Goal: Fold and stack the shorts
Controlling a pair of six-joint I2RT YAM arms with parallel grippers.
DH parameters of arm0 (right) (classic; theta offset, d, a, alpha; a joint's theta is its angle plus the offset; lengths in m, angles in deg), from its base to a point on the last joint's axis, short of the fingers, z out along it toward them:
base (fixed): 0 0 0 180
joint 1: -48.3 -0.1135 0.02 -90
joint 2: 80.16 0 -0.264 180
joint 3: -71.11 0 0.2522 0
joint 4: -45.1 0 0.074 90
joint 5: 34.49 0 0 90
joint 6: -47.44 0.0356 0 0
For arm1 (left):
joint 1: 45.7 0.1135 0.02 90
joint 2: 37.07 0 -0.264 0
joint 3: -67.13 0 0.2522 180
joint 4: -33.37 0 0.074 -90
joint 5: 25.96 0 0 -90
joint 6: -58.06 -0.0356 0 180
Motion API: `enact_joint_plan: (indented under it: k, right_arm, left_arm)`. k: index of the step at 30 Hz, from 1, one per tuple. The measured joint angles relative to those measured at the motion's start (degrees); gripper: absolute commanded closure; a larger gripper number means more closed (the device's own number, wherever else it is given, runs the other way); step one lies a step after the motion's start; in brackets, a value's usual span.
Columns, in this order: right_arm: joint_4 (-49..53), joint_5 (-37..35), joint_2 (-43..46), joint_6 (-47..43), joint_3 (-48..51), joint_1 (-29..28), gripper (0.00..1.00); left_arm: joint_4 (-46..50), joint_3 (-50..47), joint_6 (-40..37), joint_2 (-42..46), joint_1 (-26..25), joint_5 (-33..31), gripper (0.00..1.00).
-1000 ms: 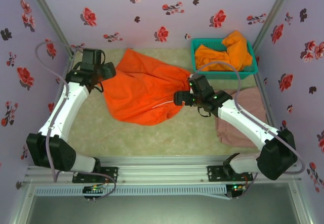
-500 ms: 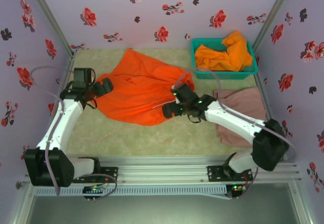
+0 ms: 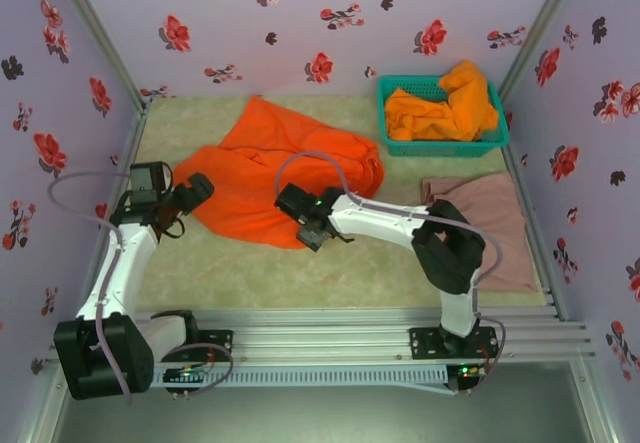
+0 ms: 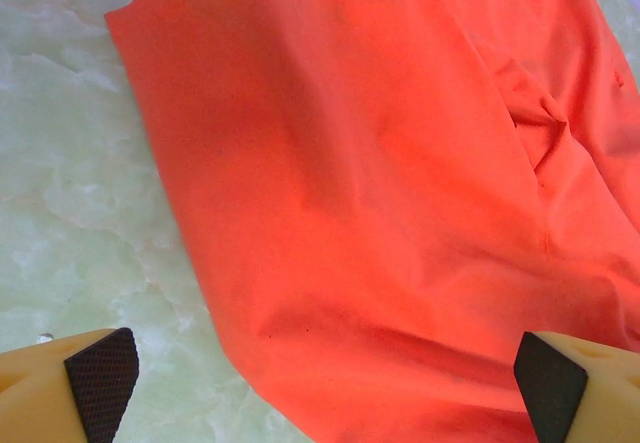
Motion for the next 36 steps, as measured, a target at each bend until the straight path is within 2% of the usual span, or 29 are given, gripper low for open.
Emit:
enact_joint_plan:
  k: [5, 7, 13, 17, 20, 23, 26, 28, 32, 36]
  right_arm:
    - [4.2, -3.9, -4.7, -3.9, -1.9, -0.4, 0.32]
    - [5.7, -5.0, -5.5, -4.8, -1.9, -0.4, 0.38]
    - [7.0, -7.2, -5.9, -6.6, -2.2, -0.4, 0.63]
    - [6.9, -8.4, -6.6, -7.0, -2.3, -0.4, 0.9]
    - [6.6, -8.5, -6.6, -6.6, -2.6, -0.3, 1.0]
    - [6.6, -6.9, -6.1, -5.3, -3.7, 0.6, 1.0]
    - [6.4, -1.7, -3.3, -2.0, -4.3, 3.6, 1.0]
    - [6.0, 3.4, -0.3, 1.1, -4.4, 7.2, 1.0]
    - [3.9, 15.5, 5.0, 10.6, -5.1, 18.1, 1.0]
    - [-0.2, 24.9, 5.7, 19.9, -3.9, 27.0, 1.0]
  left_arm:
    - [-0.8, -1.0, 0.6, 0.3, 0.6, 0.4, 0.01]
    - [-0.9, -1.4, 0.8, 0.5, 0.9, 0.6, 0.01]
    - [-2.1, -3.4, 2.3, 1.1, 2.0, 0.6, 0.01]
    - [-2.5, -4.6, 4.2, 1.1, 2.7, 0.3, 0.01]
    - [-2.3, -5.3, 6.2, 1.1, 3.0, -1.3, 0.01]
    - [-2.0, -5.9, 8.2, 1.2, 3.3, -2.8, 0.01]
    - [-1.7, -6.6, 9.9, 1.2, 3.3, -3.8, 0.02]
    - [-1.6, -6.8, 10.6, 1.2, 3.4, -4.2, 0.02]
    - [-1.7, -7.4, 11.8, 1.4, 3.4, -4.6, 0.03]
    - [-2.9, -8.5, 12.9, 1.2, 3.4, -4.4, 0.05]
